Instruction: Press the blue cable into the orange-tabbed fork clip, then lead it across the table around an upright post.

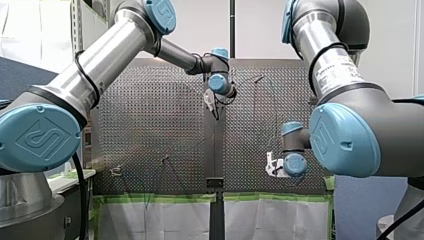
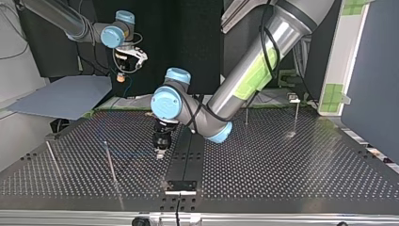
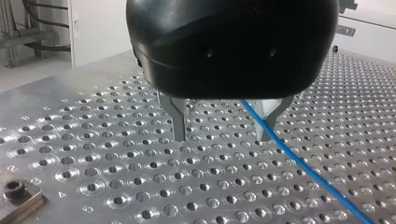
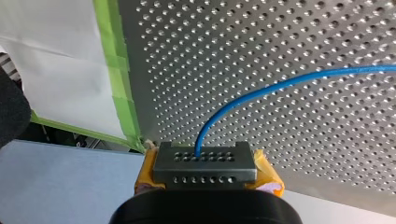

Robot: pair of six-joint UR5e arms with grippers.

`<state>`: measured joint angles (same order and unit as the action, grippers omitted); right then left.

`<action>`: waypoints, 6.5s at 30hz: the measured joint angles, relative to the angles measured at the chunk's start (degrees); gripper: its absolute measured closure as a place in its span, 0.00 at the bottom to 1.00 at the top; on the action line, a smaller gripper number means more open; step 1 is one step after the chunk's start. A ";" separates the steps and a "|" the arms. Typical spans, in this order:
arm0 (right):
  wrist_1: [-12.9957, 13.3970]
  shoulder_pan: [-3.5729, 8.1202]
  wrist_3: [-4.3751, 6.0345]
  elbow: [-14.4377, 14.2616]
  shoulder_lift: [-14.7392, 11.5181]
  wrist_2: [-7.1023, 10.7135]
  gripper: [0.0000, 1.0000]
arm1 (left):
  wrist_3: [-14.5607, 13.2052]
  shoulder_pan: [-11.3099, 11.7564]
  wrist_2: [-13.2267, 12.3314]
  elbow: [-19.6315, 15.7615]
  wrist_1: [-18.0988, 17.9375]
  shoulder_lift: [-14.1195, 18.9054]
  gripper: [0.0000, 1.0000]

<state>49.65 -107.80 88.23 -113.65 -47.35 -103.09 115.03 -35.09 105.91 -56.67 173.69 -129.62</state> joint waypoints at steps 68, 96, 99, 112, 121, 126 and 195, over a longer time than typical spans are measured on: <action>14.84 -2.14 -2.27 3.83 17.52 -8.14 1.00 | -0.05 0.00 -0.06 0.00 0.42 0.02 0.28; 7.71 5.96 2.31 18.39 20.93 -0.51 1.00 | -0.60 0.19 -0.42 0.00 0.91 0.05 0.28; 9.34 6.35 3.36 18.65 20.93 1.35 1.00 | -0.62 0.07 -1.29 0.00 0.32 0.04 0.28; 15.35 6.85 4.46 18.90 20.93 8.88 1.00 | -2.87 -1.24 -4.90 0.00 1.77 1.39 0.28; 14.61 6.89 3.82 19.15 20.93 9.87 1.00 | -5.79 -2.43 -5.22 0.00 4.75 3.40 0.28; 14.32 7.28 3.85 19.15 20.93 9.85 1.00 | -5.94 -2.71 -5.21 0.00 5.47 3.46 0.28; 9.95 8.00 4.07 20.08 20.94 9.91 1.00 | -6.06 -4.55 -11.67 4.19 15.07 9.65 0.07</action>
<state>59.61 -99.80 92.30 -93.57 -26.41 -93.17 108.97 -39.64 94.25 -52.48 188.76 -119.96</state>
